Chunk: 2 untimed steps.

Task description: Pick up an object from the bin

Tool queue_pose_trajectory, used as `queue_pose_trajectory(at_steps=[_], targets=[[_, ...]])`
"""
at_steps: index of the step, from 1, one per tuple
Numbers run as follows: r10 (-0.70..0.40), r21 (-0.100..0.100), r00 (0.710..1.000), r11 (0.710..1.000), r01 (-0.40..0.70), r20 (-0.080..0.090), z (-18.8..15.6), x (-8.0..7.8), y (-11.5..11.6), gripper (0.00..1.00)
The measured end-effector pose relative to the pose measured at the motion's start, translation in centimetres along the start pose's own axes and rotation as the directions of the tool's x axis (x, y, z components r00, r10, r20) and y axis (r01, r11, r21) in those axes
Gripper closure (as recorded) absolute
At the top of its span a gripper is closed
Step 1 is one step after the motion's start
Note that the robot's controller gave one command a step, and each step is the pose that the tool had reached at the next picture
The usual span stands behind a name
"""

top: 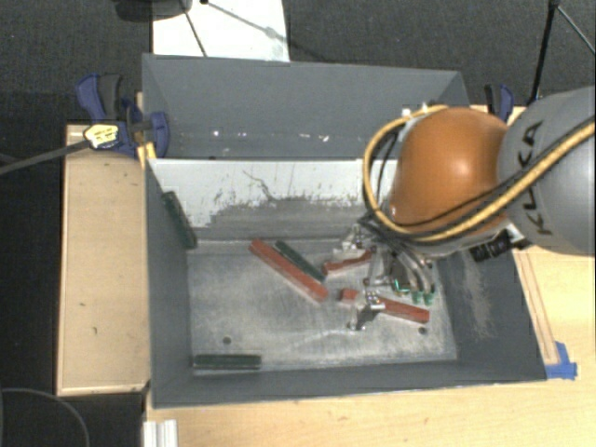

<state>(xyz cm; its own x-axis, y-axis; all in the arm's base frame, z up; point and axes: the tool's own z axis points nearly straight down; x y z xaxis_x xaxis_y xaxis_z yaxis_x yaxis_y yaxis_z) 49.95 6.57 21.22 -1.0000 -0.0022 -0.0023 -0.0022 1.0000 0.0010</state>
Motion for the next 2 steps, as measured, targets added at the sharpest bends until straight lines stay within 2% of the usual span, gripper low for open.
queue_pose_trajectory(at_steps=[1,2], targets=[[-0.129,-0.002,0.992,0.992,0.129,0.009,13.57,-2.28,-6.24,1.00],[-0.126,0.000,0.992,0.992,0.126,-0.001,13.92,-1.94,-6.41,0.00]])
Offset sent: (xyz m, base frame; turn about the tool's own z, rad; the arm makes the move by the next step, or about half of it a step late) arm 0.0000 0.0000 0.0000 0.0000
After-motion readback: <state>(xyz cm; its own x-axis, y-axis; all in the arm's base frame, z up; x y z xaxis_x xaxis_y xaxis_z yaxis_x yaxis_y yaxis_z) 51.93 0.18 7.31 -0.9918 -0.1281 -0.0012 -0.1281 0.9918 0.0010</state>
